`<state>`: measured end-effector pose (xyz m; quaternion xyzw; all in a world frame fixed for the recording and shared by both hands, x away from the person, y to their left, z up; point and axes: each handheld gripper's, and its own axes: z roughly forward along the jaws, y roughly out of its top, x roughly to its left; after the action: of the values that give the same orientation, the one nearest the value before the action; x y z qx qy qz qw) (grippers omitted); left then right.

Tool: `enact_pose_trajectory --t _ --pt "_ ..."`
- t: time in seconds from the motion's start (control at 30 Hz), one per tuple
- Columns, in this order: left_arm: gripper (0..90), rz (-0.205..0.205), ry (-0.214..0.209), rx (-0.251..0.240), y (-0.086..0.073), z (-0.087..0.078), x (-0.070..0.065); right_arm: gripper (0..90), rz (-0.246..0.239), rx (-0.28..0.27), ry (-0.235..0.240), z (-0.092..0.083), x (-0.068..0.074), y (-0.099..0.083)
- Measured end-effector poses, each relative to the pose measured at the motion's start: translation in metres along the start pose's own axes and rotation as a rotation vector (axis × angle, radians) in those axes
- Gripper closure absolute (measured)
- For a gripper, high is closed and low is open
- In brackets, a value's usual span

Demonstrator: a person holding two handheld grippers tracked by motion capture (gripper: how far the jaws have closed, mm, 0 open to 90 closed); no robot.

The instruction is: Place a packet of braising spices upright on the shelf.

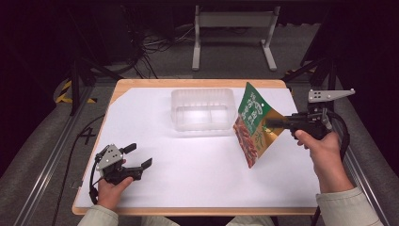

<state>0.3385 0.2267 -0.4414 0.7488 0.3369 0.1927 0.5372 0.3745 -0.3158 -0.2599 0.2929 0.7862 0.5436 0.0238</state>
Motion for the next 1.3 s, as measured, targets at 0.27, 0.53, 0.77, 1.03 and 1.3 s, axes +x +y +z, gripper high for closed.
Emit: enact_pose_trajectory --t 0.27,0.53,0.77,1.03,1.3 --pt "15.9 0.004 0.008 -0.001 0.0 0.0 0.001 89.7 0.003 -0.024 0.001 -0.002 -0.003 0.012" --pt "15.9 0.003 0.009 0.001 0.0 0.0 0.001 89.7 0.005 -0.043 0.015 0.0 -0.009 0.027" --pt "15.8 -0.005 0.008 -0.004 0.0 -0.003 0.001 89.7 -0.01 -0.039 0.006 0.005 -0.012 0.045" --pt "15.6 -0.011 0.005 -0.006 0.0 -0.002 0.001 89.7 -0.026 -0.046 0.001 0.015 -0.017 0.063" --pt "15.4 -0.016 0.018 -0.009 -0.003 -0.008 0.002 89.7 -0.064 -0.043 -0.008 0.034 -0.02 0.082"
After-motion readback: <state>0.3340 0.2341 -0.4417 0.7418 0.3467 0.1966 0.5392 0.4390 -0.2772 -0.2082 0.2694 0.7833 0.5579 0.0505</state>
